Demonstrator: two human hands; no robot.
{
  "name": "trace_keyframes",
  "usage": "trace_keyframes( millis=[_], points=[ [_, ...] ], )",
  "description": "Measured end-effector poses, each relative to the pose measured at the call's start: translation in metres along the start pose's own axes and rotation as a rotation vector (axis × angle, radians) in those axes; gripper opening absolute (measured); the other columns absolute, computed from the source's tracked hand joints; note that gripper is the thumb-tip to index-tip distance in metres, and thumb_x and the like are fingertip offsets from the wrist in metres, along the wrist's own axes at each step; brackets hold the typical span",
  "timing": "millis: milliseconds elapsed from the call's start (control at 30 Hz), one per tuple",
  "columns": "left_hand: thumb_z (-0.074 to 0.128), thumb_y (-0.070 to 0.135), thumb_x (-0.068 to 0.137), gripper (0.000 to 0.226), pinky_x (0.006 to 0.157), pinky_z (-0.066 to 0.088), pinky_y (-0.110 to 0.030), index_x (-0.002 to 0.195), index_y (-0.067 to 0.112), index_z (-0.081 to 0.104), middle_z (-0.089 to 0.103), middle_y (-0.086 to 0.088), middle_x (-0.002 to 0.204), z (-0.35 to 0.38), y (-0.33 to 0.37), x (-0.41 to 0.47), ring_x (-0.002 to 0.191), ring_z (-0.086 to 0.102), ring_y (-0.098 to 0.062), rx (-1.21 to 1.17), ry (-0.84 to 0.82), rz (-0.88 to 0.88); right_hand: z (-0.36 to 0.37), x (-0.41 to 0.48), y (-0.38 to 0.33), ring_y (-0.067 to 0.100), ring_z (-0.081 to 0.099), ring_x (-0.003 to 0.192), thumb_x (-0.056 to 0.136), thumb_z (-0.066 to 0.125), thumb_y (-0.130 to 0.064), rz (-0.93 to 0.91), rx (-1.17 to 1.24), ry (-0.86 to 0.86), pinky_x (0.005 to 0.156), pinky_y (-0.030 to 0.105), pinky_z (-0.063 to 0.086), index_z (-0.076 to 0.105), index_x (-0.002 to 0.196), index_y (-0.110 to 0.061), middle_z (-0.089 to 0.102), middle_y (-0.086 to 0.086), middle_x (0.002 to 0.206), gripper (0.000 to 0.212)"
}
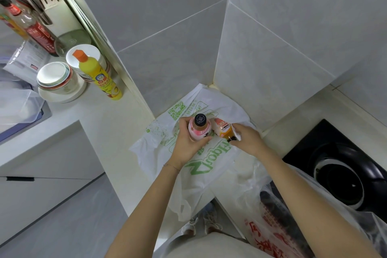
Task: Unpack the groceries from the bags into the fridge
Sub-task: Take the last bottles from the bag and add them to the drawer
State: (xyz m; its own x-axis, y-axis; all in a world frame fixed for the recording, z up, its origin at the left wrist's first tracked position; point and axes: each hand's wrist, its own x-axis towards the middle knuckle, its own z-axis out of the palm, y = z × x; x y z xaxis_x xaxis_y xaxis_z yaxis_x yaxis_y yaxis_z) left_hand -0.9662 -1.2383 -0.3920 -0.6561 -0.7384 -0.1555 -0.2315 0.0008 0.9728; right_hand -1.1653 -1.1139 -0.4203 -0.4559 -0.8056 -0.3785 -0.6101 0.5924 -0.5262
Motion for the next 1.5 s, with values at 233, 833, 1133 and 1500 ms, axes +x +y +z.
trace_keyframes(
  millis=[233,833,1133,1500],
  points=[
    [0.083,0.007,0.074,0.068,0.088,0.047,-0.014,0.122,0.012,0.035,0.051,0.009,0.115,0.0,-0.001,-0.002,0.103,0.058,0.006,0.01,-0.011,-0.005,0.007,-0.018,-0.014,0.021,0.048,0.111,0.083,0.073,-0.014,-0.235,0.033,0.418,0.097,0.032,0.041,0.062,0.118,-0.007,0.059,0.009,0.114,0.038],
    [0.082,0.009,0.075,0.068,0.085,0.046,-0.011,0.125,0.012,0.037,0.053,0.013,0.115,-0.002,0.004,-0.009,0.102,0.058,0.008,0.022,-0.028,-0.017,0.05,-0.027,-0.023,0.028,0.063,0.105,0.091,0.063,-0.024,0.012,0.013,0.13,0.08,0.038,0.054,0.019,0.152,-0.014,0.06,0.009,0.126,0.075],
    [0.084,0.015,0.074,0.067,0.087,0.047,-0.014,0.124,0.019,0.038,0.057,0.01,0.117,-0.004,0.002,-0.014,0.103,0.06,0.004,0.042,-0.012,-0.013,0.037,-0.033,-0.04,0.023,0.065,0.086,0.084,0.063,-0.012,0.028,0.153,0.274,0.067,0.028,0.049,0.056,0.126,-0.016,0.069,0.003,0.095,0.043],
    [0.081,0.016,0.078,0.069,0.084,0.043,-0.007,0.133,0.023,0.041,0.058,0.016,0.12,-0.004,0.003,-0.025,0.105,0.058,0.008,0.046,-0.001,-0.007,-0.017,-0.039,-0.082,0.021,0.061,0.082,0.079,0.069,-0.018,-0.105,0.164,0.447,0.068,0.029,0.048,0.071,0.099,-0.011,0.068,0.005,0.09,0.021]
  ],
)
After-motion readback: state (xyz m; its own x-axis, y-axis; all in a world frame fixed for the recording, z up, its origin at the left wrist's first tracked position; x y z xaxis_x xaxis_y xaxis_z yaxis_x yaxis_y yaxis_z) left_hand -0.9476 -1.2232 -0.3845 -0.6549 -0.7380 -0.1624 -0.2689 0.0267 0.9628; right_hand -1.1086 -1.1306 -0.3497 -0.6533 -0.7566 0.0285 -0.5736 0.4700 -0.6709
